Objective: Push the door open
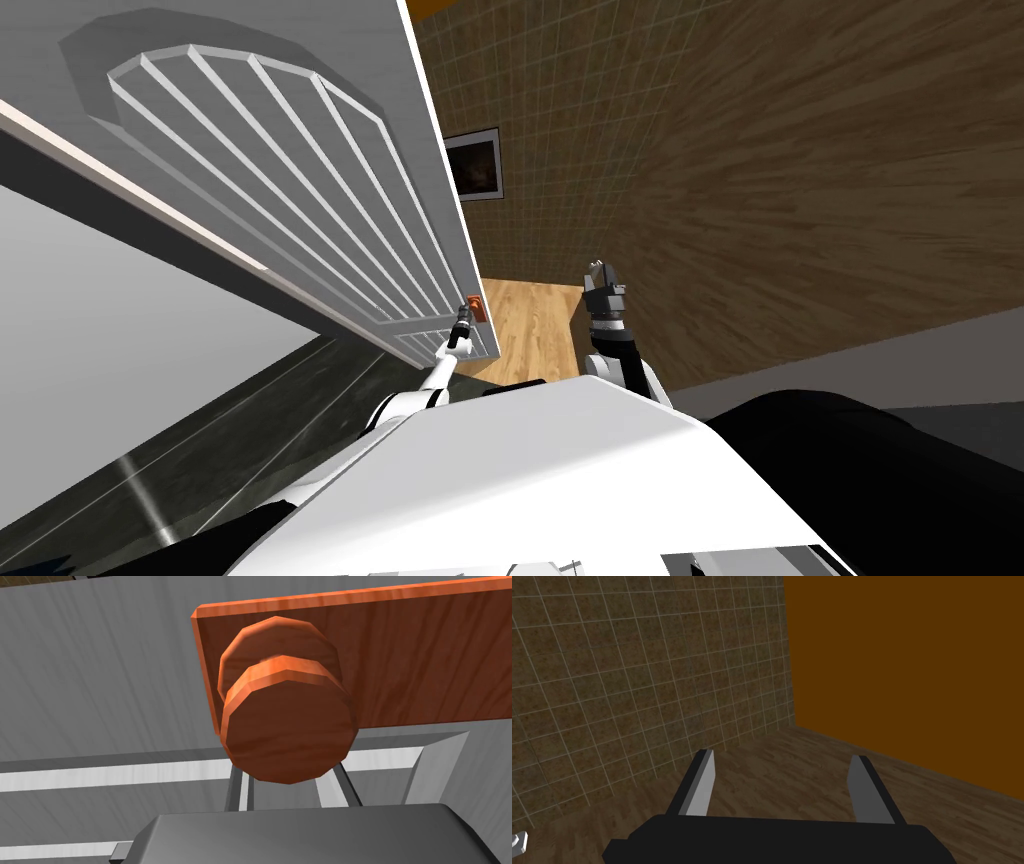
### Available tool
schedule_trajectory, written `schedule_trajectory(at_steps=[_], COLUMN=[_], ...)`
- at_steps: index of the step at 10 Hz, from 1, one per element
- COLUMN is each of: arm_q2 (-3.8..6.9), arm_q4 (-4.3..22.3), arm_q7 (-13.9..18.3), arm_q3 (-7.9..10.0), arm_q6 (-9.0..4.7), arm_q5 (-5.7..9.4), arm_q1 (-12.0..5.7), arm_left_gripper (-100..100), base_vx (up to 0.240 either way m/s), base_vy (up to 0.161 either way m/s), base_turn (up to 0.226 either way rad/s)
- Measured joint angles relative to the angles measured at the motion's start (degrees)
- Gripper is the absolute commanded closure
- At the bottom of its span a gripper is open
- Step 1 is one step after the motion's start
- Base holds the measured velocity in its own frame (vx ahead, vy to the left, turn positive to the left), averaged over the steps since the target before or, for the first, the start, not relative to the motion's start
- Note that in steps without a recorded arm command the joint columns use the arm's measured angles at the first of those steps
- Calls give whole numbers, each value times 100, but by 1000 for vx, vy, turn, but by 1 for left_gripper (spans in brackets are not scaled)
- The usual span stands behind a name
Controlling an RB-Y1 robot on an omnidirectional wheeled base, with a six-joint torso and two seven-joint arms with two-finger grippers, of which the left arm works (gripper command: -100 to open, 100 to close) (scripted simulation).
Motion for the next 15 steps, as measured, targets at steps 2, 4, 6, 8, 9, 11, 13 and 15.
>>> schedule_trajectory(at_steps=[2,4,6,8,9,11,13,15], arm_q2=[58,76,30,-13,-31,-73,-69,-58], arm_q4=[-56,-123,-90,-100,-131,-144,-148,-129], arm_q7=[-39,-28,-27,-16,-5,-2,-3,-10], arm_q3=[133,134,104,61,40,13,17,34], arm_q6=[63,90,100,105,117,134,131,103], arm_q5=[41,43,35,24,18,11,12,16], arm_q1=[5,9,-3,-3,13,5,17,14], arm_left_gripper=[-100,-100,-100,-100,-100,-100,-100,-100], base_vx=[63,-170,-202,-248,-237,-155,119,210], base_vy=[-98,17,-12,-25,-48,-21,2,-11], base_turn=[61,-11,5,19,14,7,-22,-20])
